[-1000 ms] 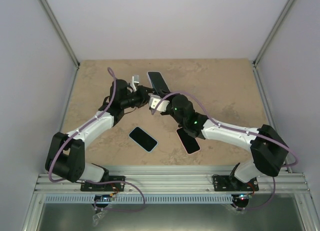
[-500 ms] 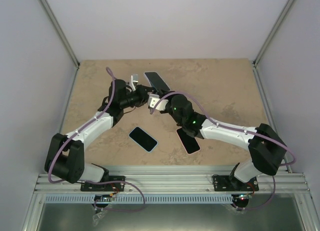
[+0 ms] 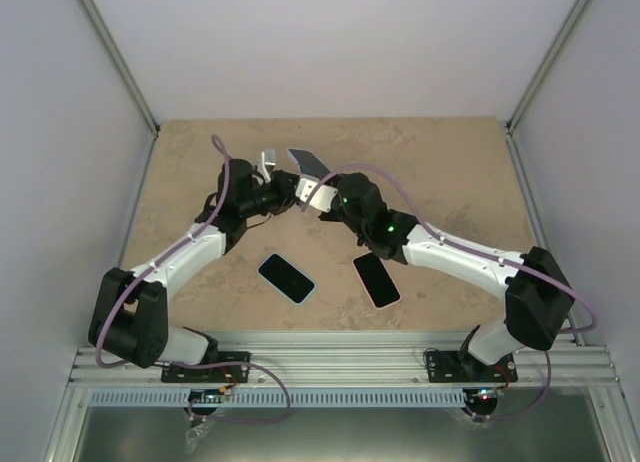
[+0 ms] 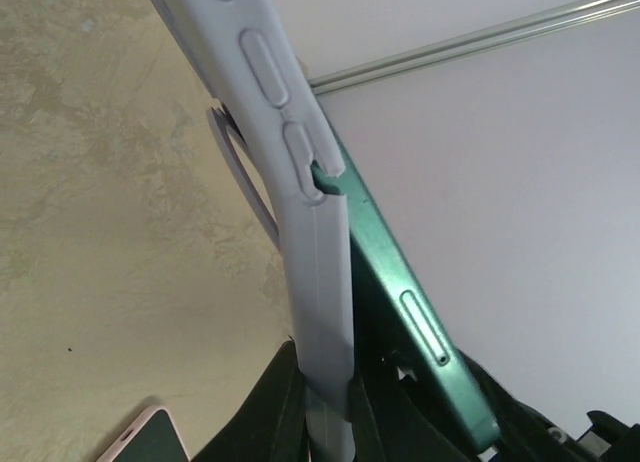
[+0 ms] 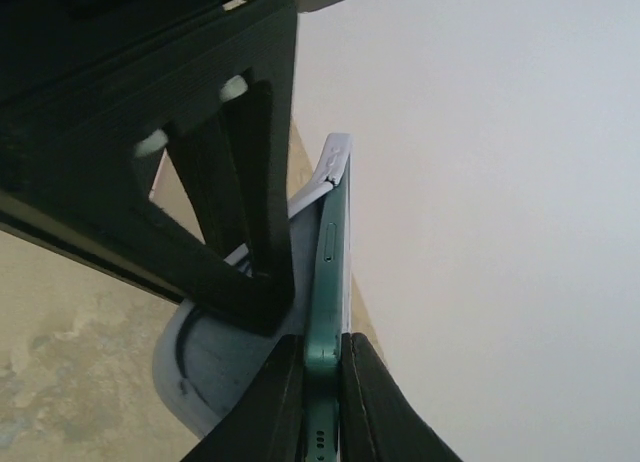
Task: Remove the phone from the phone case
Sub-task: Remove the phone case from the phone, then place the phone at the center of the board, then place the phone case at the center of the board.
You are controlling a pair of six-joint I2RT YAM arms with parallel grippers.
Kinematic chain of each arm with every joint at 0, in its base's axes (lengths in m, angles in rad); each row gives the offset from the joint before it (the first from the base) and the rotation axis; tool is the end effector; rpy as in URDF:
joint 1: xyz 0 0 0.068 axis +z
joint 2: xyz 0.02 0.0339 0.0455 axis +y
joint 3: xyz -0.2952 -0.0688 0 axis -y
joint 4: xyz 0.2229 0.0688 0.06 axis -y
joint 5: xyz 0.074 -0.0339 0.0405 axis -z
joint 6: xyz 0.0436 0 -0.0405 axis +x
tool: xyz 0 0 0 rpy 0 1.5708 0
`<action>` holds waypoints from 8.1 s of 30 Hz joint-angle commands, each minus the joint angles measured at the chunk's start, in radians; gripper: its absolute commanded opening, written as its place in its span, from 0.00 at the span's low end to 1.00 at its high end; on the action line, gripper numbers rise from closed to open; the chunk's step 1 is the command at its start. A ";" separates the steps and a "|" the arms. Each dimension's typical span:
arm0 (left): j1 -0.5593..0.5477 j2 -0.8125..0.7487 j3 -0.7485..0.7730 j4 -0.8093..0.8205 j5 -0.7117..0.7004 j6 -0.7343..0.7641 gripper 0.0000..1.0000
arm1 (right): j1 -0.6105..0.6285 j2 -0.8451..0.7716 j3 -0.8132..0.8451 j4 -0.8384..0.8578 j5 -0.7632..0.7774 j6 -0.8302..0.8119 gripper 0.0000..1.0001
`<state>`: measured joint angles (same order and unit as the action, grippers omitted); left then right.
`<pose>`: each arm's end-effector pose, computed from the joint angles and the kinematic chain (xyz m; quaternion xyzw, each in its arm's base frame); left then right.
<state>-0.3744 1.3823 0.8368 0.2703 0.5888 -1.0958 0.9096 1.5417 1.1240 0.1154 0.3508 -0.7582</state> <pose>0.2634 -0.1295 0.3092 -0.1055 0.7758 -0.5589 0.2732 0.2263 0.2664 0.3388 -0.5179 0.6096 -0.0960 0.5924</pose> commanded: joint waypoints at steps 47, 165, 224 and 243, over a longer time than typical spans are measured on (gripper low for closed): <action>-0.035 -0.035 0.000 0.124 0.113 0.057 0.00 | -0.092 -0.053 0.115 -0.085 -0.008 0.098 0.00; 0.126 1.006 0.994 -0.651 0.064 0.628 0.00 | -0.299 0.632 0.013 0.467 0.026 -0.099 0.28; 0.137 0.998 0.978 -0.793 0.197 0.662 0.00 | -0.491 0.379 0.286 -0.354 -0.635 0.499 0.98; 0.122 1.103 1.113 -0.829 0.188 0.656 0.00 | -0.595 0.448 0.285 -0.358 -0.865 0.755 0.98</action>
<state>-0.2432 2.4496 1.9125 -0.5419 0.7692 -0.4412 0.3180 1.9987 1.4071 -0.2485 -0.4709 -0.0338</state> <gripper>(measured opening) 0.102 0.975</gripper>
